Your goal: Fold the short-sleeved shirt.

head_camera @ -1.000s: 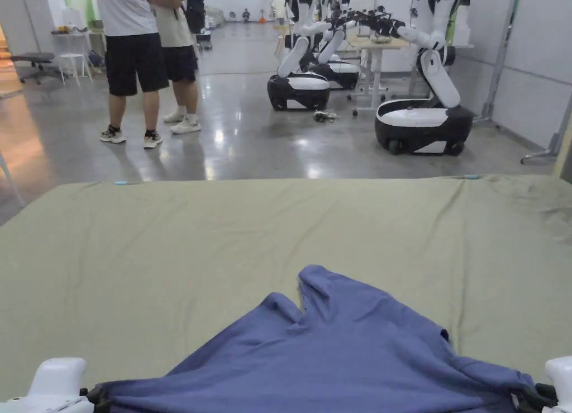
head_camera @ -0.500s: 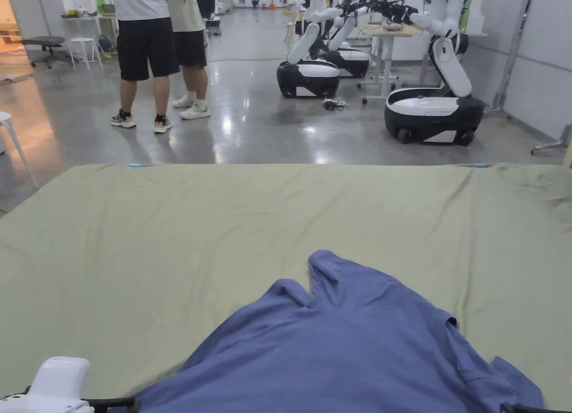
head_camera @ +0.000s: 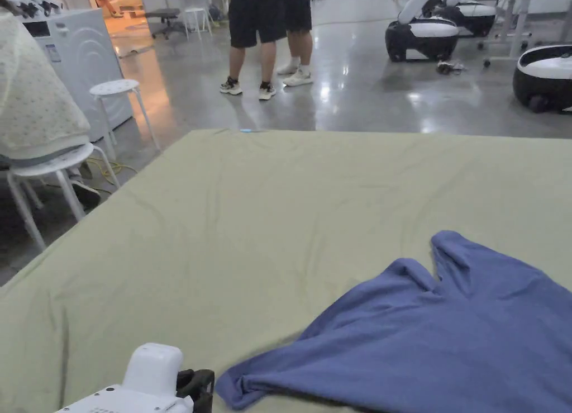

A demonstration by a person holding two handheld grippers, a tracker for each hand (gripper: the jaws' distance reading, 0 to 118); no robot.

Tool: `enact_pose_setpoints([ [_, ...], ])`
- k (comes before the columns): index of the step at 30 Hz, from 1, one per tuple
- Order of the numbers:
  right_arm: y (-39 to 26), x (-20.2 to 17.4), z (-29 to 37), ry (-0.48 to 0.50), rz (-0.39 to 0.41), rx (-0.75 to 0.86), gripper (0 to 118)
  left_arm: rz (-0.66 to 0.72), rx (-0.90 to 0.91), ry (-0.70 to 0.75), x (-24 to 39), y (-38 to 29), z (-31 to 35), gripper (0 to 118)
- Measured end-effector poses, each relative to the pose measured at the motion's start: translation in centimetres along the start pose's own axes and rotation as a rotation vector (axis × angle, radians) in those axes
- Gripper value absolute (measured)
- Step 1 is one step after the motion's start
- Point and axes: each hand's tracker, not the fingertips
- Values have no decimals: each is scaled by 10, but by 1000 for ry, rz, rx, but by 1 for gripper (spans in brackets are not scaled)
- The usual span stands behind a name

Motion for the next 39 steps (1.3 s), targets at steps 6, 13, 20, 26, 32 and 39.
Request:
enact_pose_setpoints([
  [6,2,-27,-10,60,2,39,0,84,-93,30,-15,6,-94,114],
  [13,5,-26,-19,69,31,28,0,39,-204,75,-5,-16,-135,9],
  [20,3,-4,-56,22,28,-47,0,12,-98,-15,7,-10,-106,2],
  [26,29,42,-159,-12,103,-160,44,2,-36,-66,15,-1,-86,2],
  [32,58,103,-338,-36,162,-375,112,-1,-45,-86,23,1,-91,2],
  [39,51,133,-432,-89,-48,-519,77,-5,-91,-64,23,-4,-104,2],
])
